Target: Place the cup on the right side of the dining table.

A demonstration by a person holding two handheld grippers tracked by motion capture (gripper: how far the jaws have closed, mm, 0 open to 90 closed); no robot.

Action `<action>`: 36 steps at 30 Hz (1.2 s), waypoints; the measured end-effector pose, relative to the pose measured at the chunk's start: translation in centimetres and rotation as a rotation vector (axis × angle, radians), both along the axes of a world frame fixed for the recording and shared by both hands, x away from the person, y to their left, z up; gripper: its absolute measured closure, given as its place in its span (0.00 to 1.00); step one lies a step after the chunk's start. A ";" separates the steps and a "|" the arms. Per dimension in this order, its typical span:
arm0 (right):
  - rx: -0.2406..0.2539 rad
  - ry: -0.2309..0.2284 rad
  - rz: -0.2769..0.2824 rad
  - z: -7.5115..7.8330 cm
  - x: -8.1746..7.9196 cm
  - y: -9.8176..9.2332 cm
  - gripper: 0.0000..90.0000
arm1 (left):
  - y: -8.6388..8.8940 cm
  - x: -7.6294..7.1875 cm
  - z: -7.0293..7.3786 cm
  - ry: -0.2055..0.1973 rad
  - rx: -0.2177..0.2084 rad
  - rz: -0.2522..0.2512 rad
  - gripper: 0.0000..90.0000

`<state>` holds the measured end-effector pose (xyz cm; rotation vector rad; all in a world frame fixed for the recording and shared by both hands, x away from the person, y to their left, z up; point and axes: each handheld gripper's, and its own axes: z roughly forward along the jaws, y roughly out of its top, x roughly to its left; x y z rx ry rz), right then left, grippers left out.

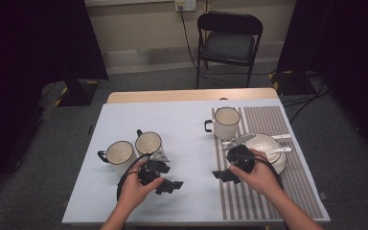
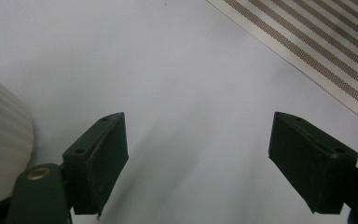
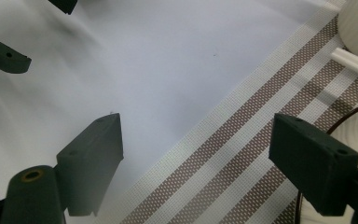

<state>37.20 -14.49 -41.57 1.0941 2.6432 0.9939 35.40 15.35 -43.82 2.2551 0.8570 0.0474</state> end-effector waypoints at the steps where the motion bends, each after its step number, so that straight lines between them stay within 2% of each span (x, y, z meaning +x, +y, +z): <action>1: 0.001 0.005 -0.001 0.0 -0.1 0.0 0.19 | 0.1 0.0 0.0 0.005 0.008 -0.003 0.21; 14: 0.018 -0.006 0.001 -0.3 -0.6 -0.3 0.19 | 1.0 -0.6 -0.1 0.007 -0.002 -0.009 0.21; 23: 0.019 0.005 0.000 -0.6 -0.9 -0.4 0.19 | 1.4 -0.9 -0.2 0.009 -0.007 -0.014 0.21; 36: 0.020 0.007 0.005 -0.9 -1.3 -0.5 0.19 | 2.3 -1.5 -0.4 0.012 0.004 -0.012 0.21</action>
